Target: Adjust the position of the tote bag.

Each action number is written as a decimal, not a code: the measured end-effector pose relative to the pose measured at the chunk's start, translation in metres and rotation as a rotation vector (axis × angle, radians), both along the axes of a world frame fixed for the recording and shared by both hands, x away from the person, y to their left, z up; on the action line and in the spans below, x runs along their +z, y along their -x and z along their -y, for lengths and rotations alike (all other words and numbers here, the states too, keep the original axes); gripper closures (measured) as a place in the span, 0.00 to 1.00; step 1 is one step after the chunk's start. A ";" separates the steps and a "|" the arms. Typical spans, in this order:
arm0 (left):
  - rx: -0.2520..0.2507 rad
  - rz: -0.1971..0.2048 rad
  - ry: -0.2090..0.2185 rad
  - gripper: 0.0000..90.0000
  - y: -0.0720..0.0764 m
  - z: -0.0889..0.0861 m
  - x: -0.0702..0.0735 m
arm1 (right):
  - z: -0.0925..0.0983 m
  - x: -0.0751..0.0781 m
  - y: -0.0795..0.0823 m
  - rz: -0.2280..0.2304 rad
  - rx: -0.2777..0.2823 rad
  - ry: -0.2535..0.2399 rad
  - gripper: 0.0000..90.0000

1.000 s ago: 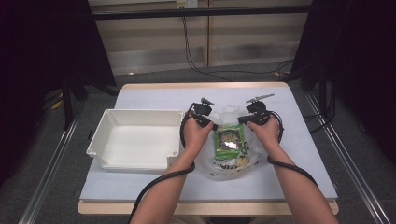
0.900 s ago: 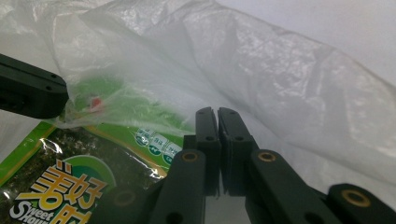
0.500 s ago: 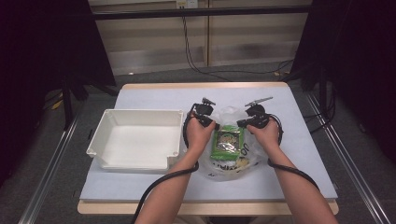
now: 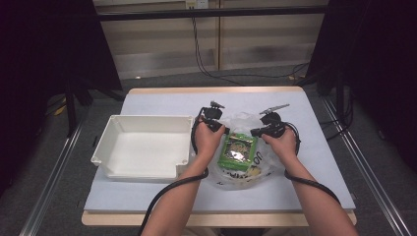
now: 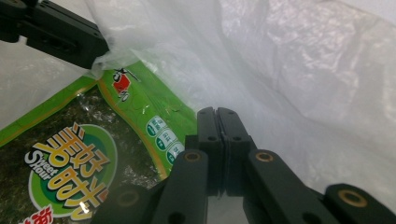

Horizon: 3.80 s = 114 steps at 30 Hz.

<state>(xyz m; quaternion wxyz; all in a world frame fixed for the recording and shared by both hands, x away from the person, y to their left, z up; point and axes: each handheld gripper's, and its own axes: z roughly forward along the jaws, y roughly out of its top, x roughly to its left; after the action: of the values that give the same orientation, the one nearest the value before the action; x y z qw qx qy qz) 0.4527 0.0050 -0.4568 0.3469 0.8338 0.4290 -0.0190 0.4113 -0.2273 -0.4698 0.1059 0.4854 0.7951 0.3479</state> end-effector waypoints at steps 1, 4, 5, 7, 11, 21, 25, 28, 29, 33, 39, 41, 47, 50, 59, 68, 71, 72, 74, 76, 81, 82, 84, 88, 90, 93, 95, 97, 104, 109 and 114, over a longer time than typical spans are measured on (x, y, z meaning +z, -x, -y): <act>-0.001 -0.003 0.002 1.00 0.000 0.000 0.000 | -0.001 0.000 0.000 -0.001 0.000 0.001 0.99; 0.019 0.008 0.013 1.00 -0.001 -0.001 0.001 | -0.002 0.000 0.002 0.001 0.004 0.009 0.99; 0.019 0.012 0.010 1.00 -0.001 -0.002 0.002 | -0.002 -0.001 0.002 0.006 0.007 0.012 0.99; 0.026 0.009 0.010 1.00 -0.002 -0.004 0.002 | -0.002 -0.001 0.003 0.007 0.005 0.006 0.99; 0.023 -0.013 -0.002 1.00 -0.002 -0.004 -0.002 | -0.002 0.000 0.004 0.012 -0.002 0.004 0.99; -0.037 -0.077 -0.025 1.00 0.008 0.009 -0.014 | -0.002 -0.002 0.007 0.004 0.010 0.020 0.99; -0.044 -0.082 -0.023 1.00 0.010 0.008 -0.015 | -0.001 -0.001 0.011 0.008 0.000 0.014 0.97; -0.031 -0.071 -0.020 1.00 0.009 0.003 -0.013 | 0.002 0.006 0.015 0.020 -0.003 0.003 0.95; -0.031 -0.069 -0.014 1.00 0.009 0.002 -0.011 | 0.003 0.008 0.016 0.026 -0.003 0.004 0.94; -0.025 -0.055 -0.006 1.00 0.010 -0.001 -0.004 | 0.005 0.017 0.021 0.036 0.001 0.006 0.92; -0.041 -0.048 0.000 1.00 0.014 -0.002 -0.001 | 0.006 0.027 0.031 0.050 -0.005 -0.009 0.88; -0.032 -0.045 0.007 1.00 0.015 -0.001 0.000 | 0.005 0.026 0.033 0.047 0.008 -0.016 0.86; -0.043 -0.042 0.008 1.00 0.016 -0.003 0.002 | 0.001 0.017 0.037 0.016 0.012 0.000 0.79; -0.054 -0.039 -0.003 1.00 0.015 -0.004 0.002 | 0.001 0.008 0.035 -0.018 0.018 0.010 0.72; -0.031 -0.049 0.032 1.00 0.014 -0.005 0.000 | -0.002 0.001 0.029 -0.059 0.063 -0.020 0.85; -0.062 -0.016 0.068 0.88 0.018 -0.001 0.016 | -0.002 0.007 0.032 -0.060 0.081 -0.027 1.00; -0.090 -0.023 0.085 0.88 0.022 0.002 0.020 | 0.000 0.008 0.033 -0.053 0.080 -0.039 1.00; -0.099 -0.029 0.085 0.88 0.024 0.003 0.021 | 0.000 0.008 0.034 -0.048 0.077 -0.043 1.00; -0.117 -0.038 0.083 0.91 0.027 0.006 0.021 | 0.001 0.009 0.034 -0.047 0.077 -0.042 1.00; -0.134 -0.055 0.083 0.92 0.030 0.007 0.020 | 0.001 0.009 0.034 -0.043 0.066 -0.040 1.00; -0.166 -0.068 0.065 0.92 0.034 0.009 0.016 | 0.002 0.007 0.034 -0.046 0.058 -0.051 1.00; -0.146 -0.078 0.084 0.92 0.035 0.011 0.015 | 0.002 0.007 0.034 -0.047 0.058 -0.049 1.00; -0.163 -0.083 0.057 0.90 0.034 0.011 0.011 | 0.002 0.008 0.034 -0.047 0.061 -0.059 1.00; -0.133 -0.059 0.055 0.79 0.030 0.009 0.005 | 0.002 0.012 0.035 -0.046 0.077 -0.054 1.00; -0.118 -0.048 0.068 0.79 0.026 0.007 0.007 | 0.001 0.014 0.037 -0.046 0.084 -0.047 1.00; -0.114 -0.036 0.065 0.79 0.023 0.007 0.009 | 0.002 0.018 0.040 -0.040 0.102 -0.051 1.00; -0.103 -0.022 0.060 0.79 0.018 0.006 0.013 | 0.003 0.020 0.041 -0.037 0.110 -0.063 1.00; -0.098 -0.021 0.061 0.78 0.017 0.005 0.014 | 0.003 0.021 0.042 -0.039 0.113 -0.070 1.00; -0.092 -0.049 0.086 0.70 0.014 0.003 0.014 | 0.005 0.028 0.045 -0.017 0.133 -0.066 1.00; -0.112 -0.044 0.093 0.69 0.015 0.001 0.016 | 0.005 0.030 0.045 -0.014 0.121 -0.067 1.00; -0.115 -0.083 0.088 0.67 0.017 0.003 0.012 | 0.004 0.027 0.044 -0.016 0.122 -0.070 1.00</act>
<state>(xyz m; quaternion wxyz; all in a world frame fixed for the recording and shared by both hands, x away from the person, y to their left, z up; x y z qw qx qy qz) 0.4356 0.0015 -0.4450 0.3635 0.8394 0.3933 -0.0923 0.3673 -0.2313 -0.4424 0.0609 0.4422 0.8114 0.3774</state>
